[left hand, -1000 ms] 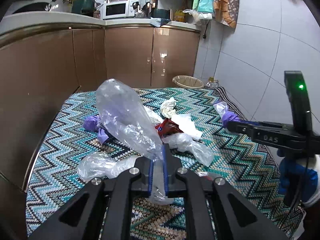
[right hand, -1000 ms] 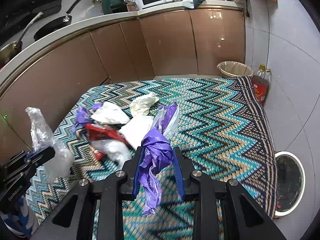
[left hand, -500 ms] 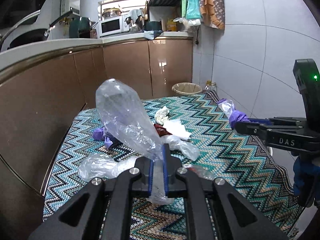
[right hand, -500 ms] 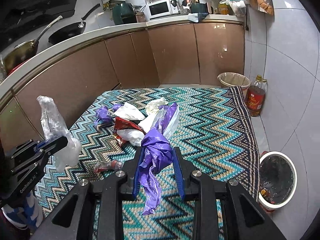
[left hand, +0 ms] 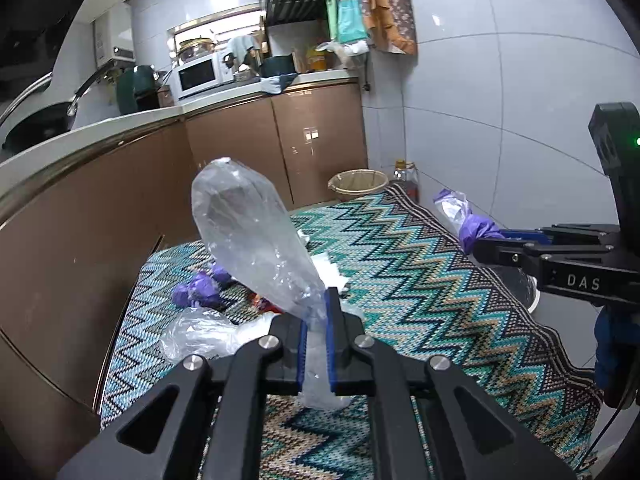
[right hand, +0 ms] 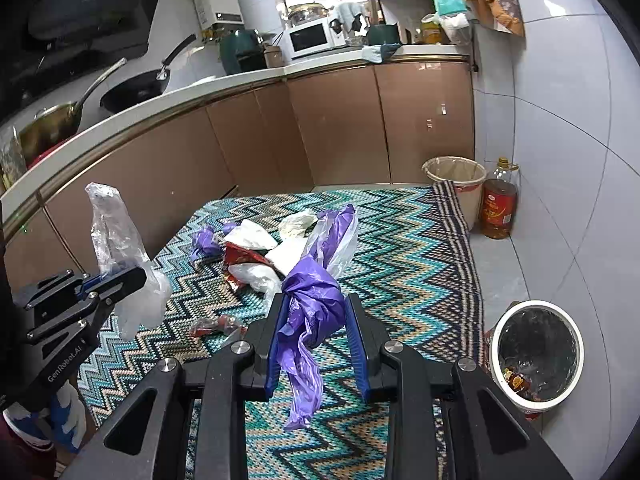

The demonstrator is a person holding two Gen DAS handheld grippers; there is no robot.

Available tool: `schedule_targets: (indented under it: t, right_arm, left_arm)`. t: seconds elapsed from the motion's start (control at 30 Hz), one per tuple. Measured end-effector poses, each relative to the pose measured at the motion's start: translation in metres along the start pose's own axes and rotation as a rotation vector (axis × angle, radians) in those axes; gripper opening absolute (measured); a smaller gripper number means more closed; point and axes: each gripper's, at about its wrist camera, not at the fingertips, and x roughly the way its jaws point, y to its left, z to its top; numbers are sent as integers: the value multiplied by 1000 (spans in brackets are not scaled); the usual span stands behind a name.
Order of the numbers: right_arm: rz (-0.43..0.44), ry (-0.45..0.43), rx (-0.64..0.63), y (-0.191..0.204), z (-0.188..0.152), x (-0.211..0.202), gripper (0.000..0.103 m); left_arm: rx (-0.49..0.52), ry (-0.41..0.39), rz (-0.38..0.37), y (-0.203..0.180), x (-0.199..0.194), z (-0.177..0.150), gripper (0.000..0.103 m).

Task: Collect trash
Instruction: 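Carry both bags to the white bin and open both tools over it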

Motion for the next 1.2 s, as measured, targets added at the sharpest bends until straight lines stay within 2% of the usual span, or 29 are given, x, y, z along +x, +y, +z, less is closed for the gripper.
schedule_targets:
  t: [0.37,0.63,0.87,1.07,1.2]
  right_arm:
    - [-40,-53,82,-55,-9,-23,27]
    - [-110,-71,192,-116,-25,-35,27]
    - [-205,-63,287,-181,-38,-38,27]
    - [-304,-27,356,-246,-47,-27,27]
    - [-340,5,389,-283,-55,-12,27]
  left_arm:
    - [128,25,-45,-59,29,22,7]
    - [229,44,-129,-124,66,42,7]
    - [258,96,-272,-194,119,69,7]
    - [190,167,-449,-261,181,106,7]
    - [129,210,-537,-295,216,117,9]
